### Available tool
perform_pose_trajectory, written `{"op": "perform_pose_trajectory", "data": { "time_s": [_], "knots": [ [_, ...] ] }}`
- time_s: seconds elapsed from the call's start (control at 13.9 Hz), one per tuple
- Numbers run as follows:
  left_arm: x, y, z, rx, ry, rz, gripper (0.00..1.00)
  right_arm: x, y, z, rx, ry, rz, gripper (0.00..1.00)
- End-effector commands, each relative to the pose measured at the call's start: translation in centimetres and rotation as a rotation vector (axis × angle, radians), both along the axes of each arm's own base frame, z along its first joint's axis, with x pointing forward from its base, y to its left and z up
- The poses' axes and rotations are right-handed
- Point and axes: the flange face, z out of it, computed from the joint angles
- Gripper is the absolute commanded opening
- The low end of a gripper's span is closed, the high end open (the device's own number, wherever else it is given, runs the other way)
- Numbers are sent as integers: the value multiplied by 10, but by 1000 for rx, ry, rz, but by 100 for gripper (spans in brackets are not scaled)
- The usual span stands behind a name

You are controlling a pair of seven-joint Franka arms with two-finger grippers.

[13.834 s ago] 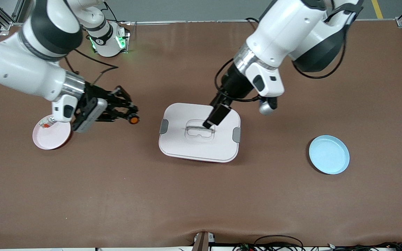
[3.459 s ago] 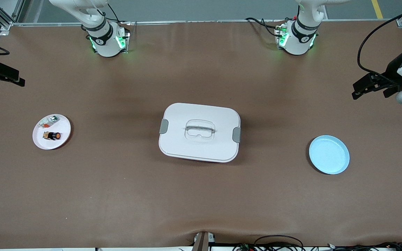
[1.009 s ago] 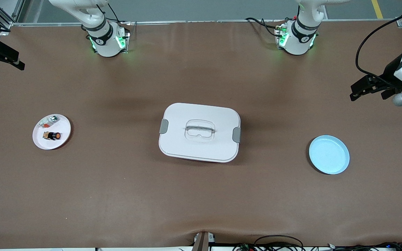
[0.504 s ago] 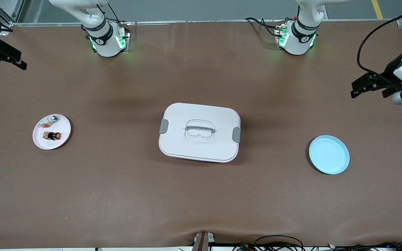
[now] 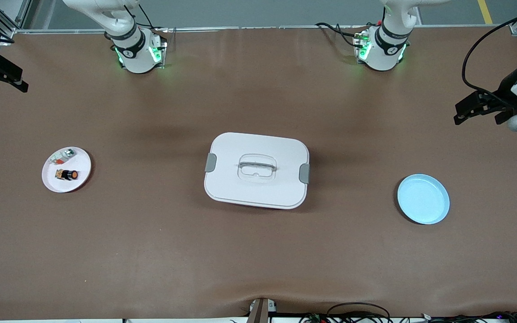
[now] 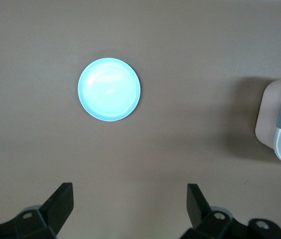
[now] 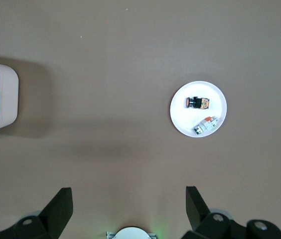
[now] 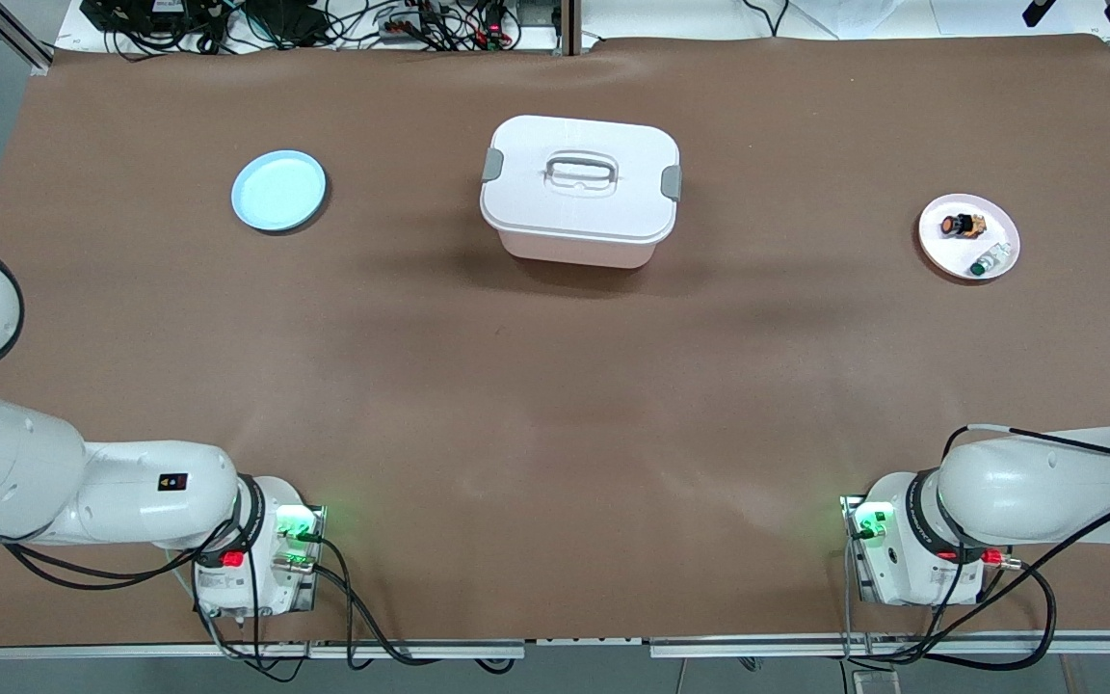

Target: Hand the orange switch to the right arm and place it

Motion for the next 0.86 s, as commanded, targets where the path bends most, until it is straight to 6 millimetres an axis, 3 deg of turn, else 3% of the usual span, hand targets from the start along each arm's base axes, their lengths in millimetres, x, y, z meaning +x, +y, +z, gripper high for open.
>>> {"op": "perform_pose_trajectory", "data": {
  "time_s": [0.0,0.79],
  "knots": [
    [-8,5,13,20,-12,-5,100,-9,1,4,-15,-24,-76,100],
    [-9,5,16,25,-17,-10,100,-17,-2,3,7,-56,-111,100]
  ]
}}
